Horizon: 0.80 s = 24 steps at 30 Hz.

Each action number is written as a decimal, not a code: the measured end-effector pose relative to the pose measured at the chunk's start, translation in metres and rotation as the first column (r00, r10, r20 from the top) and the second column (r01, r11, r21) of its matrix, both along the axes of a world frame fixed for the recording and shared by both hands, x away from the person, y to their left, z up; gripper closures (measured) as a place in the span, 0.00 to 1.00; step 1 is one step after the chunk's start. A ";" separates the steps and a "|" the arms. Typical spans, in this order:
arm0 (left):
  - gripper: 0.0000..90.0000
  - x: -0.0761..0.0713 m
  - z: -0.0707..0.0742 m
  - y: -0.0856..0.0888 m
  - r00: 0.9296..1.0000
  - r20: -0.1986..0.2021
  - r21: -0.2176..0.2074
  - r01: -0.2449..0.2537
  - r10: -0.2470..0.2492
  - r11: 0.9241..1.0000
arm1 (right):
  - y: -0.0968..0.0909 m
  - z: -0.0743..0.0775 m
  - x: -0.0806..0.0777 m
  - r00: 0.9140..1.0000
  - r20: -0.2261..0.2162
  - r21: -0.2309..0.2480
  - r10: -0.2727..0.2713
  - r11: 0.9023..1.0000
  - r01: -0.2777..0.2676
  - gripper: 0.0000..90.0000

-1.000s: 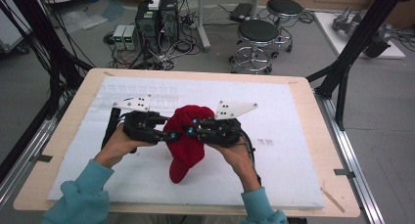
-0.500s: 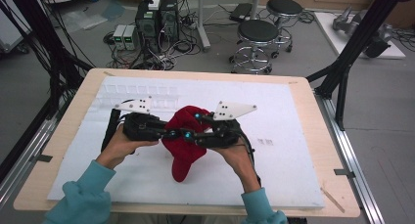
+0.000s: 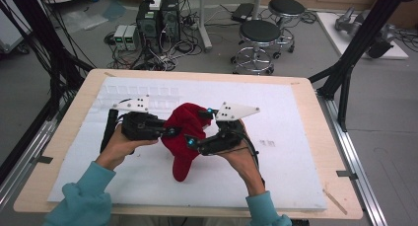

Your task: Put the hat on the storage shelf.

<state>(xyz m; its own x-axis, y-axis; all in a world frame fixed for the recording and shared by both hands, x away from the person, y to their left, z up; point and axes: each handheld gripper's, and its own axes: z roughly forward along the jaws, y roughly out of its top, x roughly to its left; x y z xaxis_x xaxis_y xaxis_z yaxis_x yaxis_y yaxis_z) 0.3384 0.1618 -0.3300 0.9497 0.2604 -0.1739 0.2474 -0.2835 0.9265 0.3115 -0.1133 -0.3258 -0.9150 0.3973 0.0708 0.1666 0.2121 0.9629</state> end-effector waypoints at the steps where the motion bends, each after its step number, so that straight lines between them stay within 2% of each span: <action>1: 0.94 0.000 0.001 0.002 1.000 0.001 -0.004 -0.010 0.010 1.000 | -0.001 0.000 -0.001 1.000 -0.003 -0.002 -0.010 1.000 0.010 0.12; 4: 0.94 0.002 0.002 0.005 0.999 0.004 0.001 -0.036 0.036 0.999 | -0.003 0.002 -0.002 1.000 -0.002 0.008 -0.030 1.000 0.030 0.12; 5: 0.94 0.003 0.004 0.007 0.998 0.000 0.005 -0.069 0.069 0.998 | -0.004 0.002 -0.002 0.999 -0.006 0.010 -0.036 0.999 0.036 0.12; 7: 0.94 0.004 0.005 0.010 0.995 0.004 0.004 -0.098 0.098 0.995 | -0.005 0.002 -0.002 0.999 -0.012 0.016 -0.041 0.999 0.041 0.12; 11: 0.94 0.007 0.007 0.016 0.989 0.008 -0.019 -0.146 0.146 0.989 | -0.007 0.001 -0.003 0.998 -0.019 0.018 -0.060 0.998 0.060 0.12; 16: 0.94 0.010 0.011 0.017 0.985 0.025 -0.011 -0.172 0.172 0.985 | -0.009 -0.005 -0.005 0.995 -0.042 -0.001 -0.091 0.996 0.091 0.12; 20: 0.94 0.013 0.017 0.015 0.982 0.036 -0.020 -0.184 0.185 0.983 | -0.012 -0.009 -0.008 0.992 -0.065 0.005 -0.109 0.994 0.110 0.12; 24: 0.94 0.015 0.024 0.013 0.978 0.051 -0.038 -0.199 0.201 0.979 | -0.012 -0.010 -0.013 0.988 -0.077 -0.021 -0.132 0.991 0.131 0.12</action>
<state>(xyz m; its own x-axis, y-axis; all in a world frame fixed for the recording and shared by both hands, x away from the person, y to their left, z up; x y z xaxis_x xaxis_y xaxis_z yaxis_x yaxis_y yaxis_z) 0.3536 0.1749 -0.3063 0.8871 0.4413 -0.1350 0.2450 -0.2026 0.9481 0.2988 -0.1257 -0.3358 -0.8468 0.5151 0.1326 0.2683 0.1983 0.9427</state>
